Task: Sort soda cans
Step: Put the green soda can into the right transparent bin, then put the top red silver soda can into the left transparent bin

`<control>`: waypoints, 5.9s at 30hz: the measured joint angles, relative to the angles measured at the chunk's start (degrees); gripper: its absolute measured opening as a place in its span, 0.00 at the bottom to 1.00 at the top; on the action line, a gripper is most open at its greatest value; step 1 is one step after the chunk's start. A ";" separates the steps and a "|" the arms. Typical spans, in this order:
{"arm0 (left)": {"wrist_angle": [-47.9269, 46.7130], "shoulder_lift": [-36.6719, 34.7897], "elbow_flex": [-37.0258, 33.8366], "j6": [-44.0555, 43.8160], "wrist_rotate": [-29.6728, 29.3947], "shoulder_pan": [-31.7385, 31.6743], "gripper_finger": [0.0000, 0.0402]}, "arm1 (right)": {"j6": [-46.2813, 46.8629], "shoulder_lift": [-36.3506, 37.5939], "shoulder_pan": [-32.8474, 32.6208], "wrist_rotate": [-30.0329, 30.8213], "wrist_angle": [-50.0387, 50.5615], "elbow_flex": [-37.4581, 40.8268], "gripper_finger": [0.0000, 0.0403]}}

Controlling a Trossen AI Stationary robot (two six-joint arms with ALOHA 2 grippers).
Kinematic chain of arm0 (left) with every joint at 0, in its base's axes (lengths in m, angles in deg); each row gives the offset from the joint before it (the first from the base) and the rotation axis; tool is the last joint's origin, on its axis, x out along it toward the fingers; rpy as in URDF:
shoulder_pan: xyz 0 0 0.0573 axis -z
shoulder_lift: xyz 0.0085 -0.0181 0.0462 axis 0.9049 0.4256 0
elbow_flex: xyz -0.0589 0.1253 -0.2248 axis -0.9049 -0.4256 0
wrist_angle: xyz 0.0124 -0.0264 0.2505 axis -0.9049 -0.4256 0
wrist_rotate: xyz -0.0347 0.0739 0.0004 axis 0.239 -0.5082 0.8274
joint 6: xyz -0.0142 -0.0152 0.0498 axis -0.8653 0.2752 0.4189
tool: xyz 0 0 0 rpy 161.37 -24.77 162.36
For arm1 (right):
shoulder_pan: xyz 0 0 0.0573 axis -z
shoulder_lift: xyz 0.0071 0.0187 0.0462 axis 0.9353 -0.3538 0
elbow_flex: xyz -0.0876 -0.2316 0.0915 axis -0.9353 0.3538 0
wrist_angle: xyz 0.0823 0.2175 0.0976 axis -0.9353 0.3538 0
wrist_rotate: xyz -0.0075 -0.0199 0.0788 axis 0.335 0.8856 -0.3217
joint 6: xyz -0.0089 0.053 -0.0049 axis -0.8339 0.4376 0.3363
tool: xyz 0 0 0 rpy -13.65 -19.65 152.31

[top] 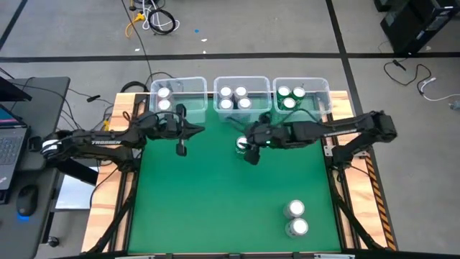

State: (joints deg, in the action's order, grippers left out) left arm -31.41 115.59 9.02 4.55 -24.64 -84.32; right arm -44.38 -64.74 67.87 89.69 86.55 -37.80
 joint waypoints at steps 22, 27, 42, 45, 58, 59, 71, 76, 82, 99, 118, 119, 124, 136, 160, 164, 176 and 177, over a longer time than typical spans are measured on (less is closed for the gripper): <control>-3.30 0.33 0.04 4.69 -0.75 -0.44 0.00 | 2.68 -20.65 4.66 -9.27 24.15 -18.76 0.86; -6.06 0.33 0.07 6.03 -0.98 -0.48 0.00 | 4.45 -20.97 6.36 -12.71 24.80 -18.74 0.81; -7.02 0.33 0.07 4.79 -2.28 -0.48 0.00 | 5.47 -19.07 7.15 -14.77 31.55 -24.01 0.64; -7.02 0.33 0.07 4.45 -2.30 -0.48 0.00 | 6.06 -17.30 7.17 -11.96 36.07 -28.67 0.64; -7.02 0.33 0.09 4.08 -2.32 -0.48 0.00 | 17.07 -7.74 14.71 7.67 65.80 -40.59 0.64; -7.02 0.33 0.09 4.08 -2.33 -0.48 0.00 | 17.48 -6.23 16.18 7.71 65.41 -40.10 0.64; -7.06 0.33 0.11 3.93 -2.33 -0.48 0.00 | 14.99 -0.49 35.26 5.07 65.73 -39.67 0.64; -7.06 0.33 0.11 3.93 -2.33 -0.48 0.01 | 14.56 1.47 40.84 2.44 65.46 -35.12 0.64; -7.06 0.33 0.11 3.95 -2.35 -0.48 0.01 | 14.73 6.61 45.25 -1.01 58.68 -22.57 0.64; -6.69 0.33 0.11 3.08 -2.35 -0.48 0.01 | 10.75 8.32 53.58 -11.23 34.13 1.75 0.64; -6.64 0.33 0.11 3.05 -2.48 -0.48 0.01 | 9.68 4.16 56.33 -13.10 25.11 7.61 0.66; -6.64 0.33 0.11 3.05 -2.48 -0.48 0.01 | 9.66 4.38 56.32 -13.10 25.01 7.64 0.67; -6.62 0.33 0.11 3.03 -2.48 -0.48 0.01 | 8.61 5.39 56.33 -13.57 24.95 7.95 0.74; -6.60 0.33 0.11 1.07 -2.50 -0.48 0.01 | 5.31 5.85 52.49 -11.37 26.29 6.53 0.83; -5.83 0.33 0.11 -0.62 -2.50 -0.48 0.00 | 25.41 5.61 3.24 -15.66 52.96 -16.73 0.80; -6.19 0.33 0.11 -0.60 -2.52 -0.48 0.00 | 38.22 5.12 -8.79 -15.68 51.54 -16.26 0.81; -7.84 0.33 0.11 -1.69 -3.51 -0.48 0.01 | 63.03 -3.99 -31.34 -18.45 51.22 -16.01 0.84; -8.32 0.33 0.11 -1.69 -3.51 -0.48 0.01 | 63.23 -5.15 -32.26 -19.60 51.18 -15.98 0.84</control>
State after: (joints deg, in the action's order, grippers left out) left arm -39.73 115.91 9.13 2.86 -28.15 -84.80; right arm 18.85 -69.89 35.61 70.09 137.73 -53.78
